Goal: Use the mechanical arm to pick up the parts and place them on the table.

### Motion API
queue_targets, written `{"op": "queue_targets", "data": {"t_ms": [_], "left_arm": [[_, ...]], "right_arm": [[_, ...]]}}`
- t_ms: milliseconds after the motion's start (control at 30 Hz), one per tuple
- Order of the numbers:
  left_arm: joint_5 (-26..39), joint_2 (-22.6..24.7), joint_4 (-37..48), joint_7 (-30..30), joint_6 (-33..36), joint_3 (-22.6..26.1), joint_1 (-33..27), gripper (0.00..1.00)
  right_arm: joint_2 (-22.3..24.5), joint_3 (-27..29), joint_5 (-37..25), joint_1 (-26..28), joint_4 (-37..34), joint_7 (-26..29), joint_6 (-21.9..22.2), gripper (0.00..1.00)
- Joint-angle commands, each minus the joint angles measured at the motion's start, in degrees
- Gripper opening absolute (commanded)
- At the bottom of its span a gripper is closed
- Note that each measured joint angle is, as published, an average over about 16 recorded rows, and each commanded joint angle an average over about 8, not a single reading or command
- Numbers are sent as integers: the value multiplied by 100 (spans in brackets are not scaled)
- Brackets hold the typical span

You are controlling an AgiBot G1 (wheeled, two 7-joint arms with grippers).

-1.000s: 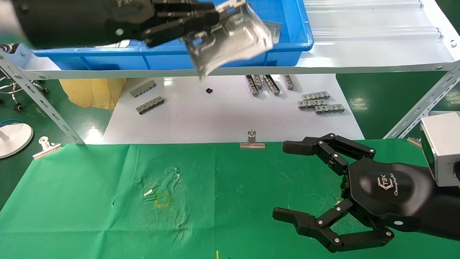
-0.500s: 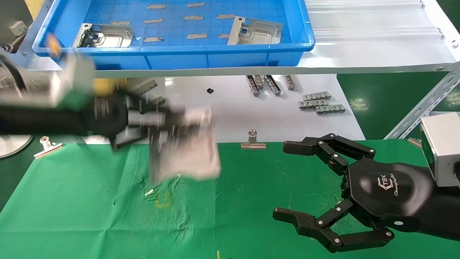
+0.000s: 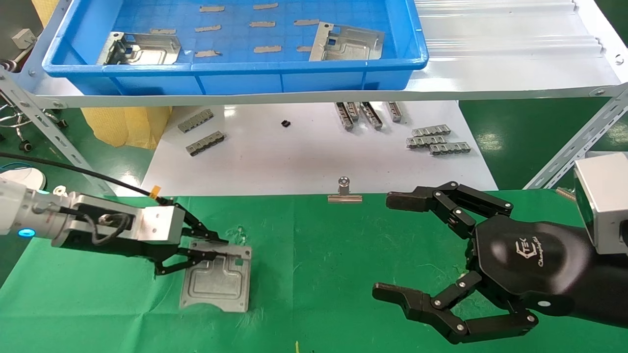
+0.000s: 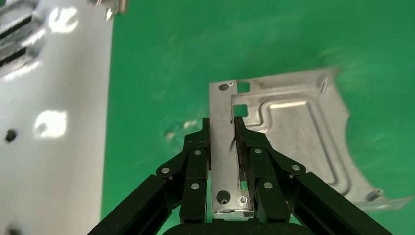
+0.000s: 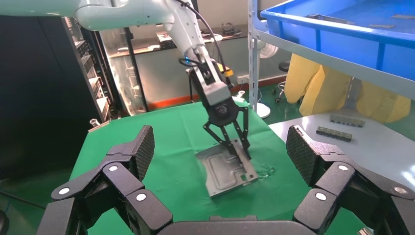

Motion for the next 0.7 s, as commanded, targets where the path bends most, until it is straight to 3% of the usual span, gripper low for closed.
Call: {"op": "queue_targets", "data": {"t_ms": [33,233,467,700], "left_arm": [[71,117,269,264,-130,28,-17,28],[91,326,677,724,-206,34,-47,100],[33,440,989,1012,-88,-5,-127,100],[-324,374,1333,711,421,-233,-119,100]], "right_arm": [[0,0,0,0,0,0,0,100],[0,0,0,0,0,0,0,100],[0,0,0,0,0,0,0,100],[0,0,0,0,0,0,0,100]]}}
